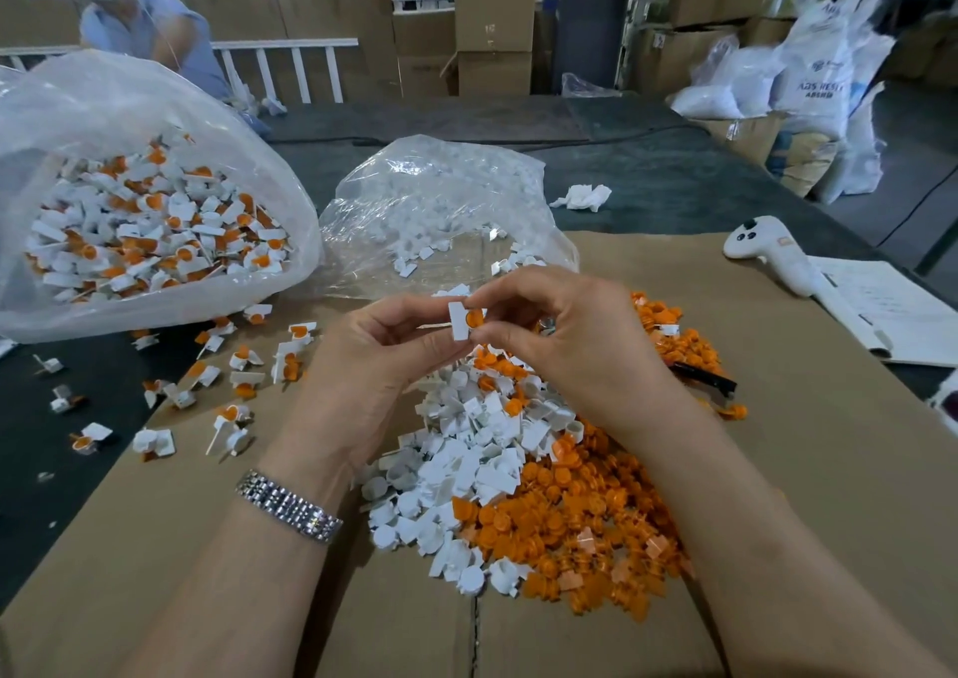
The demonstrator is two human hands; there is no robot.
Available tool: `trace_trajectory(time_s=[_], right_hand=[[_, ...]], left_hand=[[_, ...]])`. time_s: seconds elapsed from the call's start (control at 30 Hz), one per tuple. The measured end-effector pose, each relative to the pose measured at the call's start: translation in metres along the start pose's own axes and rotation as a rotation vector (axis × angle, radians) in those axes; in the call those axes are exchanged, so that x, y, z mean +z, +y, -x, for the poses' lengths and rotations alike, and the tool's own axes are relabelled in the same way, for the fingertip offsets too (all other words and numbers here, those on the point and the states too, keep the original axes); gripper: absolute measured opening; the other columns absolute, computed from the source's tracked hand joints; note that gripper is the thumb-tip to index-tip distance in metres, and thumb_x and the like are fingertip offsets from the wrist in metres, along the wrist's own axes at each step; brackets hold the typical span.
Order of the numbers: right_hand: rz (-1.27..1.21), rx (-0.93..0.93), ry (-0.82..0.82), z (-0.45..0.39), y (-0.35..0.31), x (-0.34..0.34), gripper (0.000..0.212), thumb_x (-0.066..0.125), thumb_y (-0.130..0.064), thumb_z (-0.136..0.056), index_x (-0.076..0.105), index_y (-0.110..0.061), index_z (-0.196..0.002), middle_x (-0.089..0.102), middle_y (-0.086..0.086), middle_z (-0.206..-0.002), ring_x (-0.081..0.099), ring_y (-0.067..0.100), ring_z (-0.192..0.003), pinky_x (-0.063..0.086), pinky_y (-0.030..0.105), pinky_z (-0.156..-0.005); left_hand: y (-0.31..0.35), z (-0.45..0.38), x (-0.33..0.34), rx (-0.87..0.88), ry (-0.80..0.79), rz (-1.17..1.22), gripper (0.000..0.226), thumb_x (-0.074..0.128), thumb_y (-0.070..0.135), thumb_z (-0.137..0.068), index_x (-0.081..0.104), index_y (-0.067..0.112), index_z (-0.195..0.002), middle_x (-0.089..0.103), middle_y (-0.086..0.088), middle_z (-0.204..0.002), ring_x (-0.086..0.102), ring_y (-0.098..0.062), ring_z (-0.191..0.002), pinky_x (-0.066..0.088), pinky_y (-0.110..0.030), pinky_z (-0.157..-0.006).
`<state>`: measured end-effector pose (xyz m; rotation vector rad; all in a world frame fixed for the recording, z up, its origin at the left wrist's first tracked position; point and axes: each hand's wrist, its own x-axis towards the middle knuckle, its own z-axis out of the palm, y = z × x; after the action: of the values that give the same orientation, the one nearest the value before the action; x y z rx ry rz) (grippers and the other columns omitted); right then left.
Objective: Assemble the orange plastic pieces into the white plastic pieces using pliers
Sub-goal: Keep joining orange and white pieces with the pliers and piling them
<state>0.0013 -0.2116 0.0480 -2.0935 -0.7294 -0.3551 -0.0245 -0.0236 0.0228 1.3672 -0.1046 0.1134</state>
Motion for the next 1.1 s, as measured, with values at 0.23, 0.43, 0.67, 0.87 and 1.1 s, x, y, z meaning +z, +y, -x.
trace_trajectory(time_s=[0.23,0.43,0.67,0.87,1.1], right_hand=[[0.038,0.003,0.022,0.000,0.001,0.002,0.024,0.079,-0.020,-0.086,0.076,-0.018,-0.110,0.071,-0.010,-0.093,0.066,0.000,-0.082,0.055,0.017,-0.082],[0.134,-0.038,0.017,0.001,0.001,0.006,0.024,0.077,-0.019,-0.088,0.074,-0.018,-0.111,0.072,-0.004,-0.099,0.066,0.008,-0.088,0.056,0.030,-0.085],[0.229,0.052,-0.041,-0.003,0.007,0.003,0.035,0.075,-0.034,-0.089,0.066,-0.023,-0.121,0.065,-0.009,-0.102,0.062,0.004,-0.088,0.055,0.028,-0.085],[0.675,0.588,-0.250,0.000,0.038,-0.027,0.059,0.066,-0.065,-0.083,0.058,-0.019,-0.118,0.057,0.003,-0.115,0.056,0.024,-0.105,0.048,0.050,-0.096],[0.758,0.564,-0.308,0.002,0.040,-0.021,0.036,0.063,-0.047,-0.092,0.045,-0.020,-0.077,0.049,-0.002,-0.079,0.045,0.017,-0.072,0.046,0.044,-0.083]], left_hand=[[0.001,0.001,0.003,-0.011,0.015,0.001,0.023,0.088,0.013,-0.077,0.082,0.011,-0.099,0.078,-0.015,-0.108,0.075,-0.030,-0.105,0.060,-0.032,-0.091],[0.001,-0.001,0.006,-0.062,0.051,0.086,0.031,0.084,0.009,-0.067,0.079,0.000,-0.097,0.077,-0.021,-0.104,0.077,-0.031,-0.097,0.061,-0.027,-0.081],[-0.003,-0.007,0.002,-0.133,0.144,0.110,0.012,0.085,0.006,-0.062,0.080,0.010,-0.072,0.077,-0.021,-0.095,0.077,-0.034,-0.094,0.062,-0.026,-0.075],[-0.001,-0.006,-0.003,-0.168,0.167,0.111,0.014,0.087,0.015,-0.059,0.082,0.016,-0.072,0.079,-0.013,-0.092,0.078,-0.022,-0.083,0.058,-0.020,-0.059],[-0.001,-0.005,-0.003,-0.196,0.191,0.205,0.023,0.089,0.016,-0.059,0.079,0.014,-0.079,0.079,-0.011,-0.092,0.077,-0.020,-0.076,0.053,-0.019,-0.049]])
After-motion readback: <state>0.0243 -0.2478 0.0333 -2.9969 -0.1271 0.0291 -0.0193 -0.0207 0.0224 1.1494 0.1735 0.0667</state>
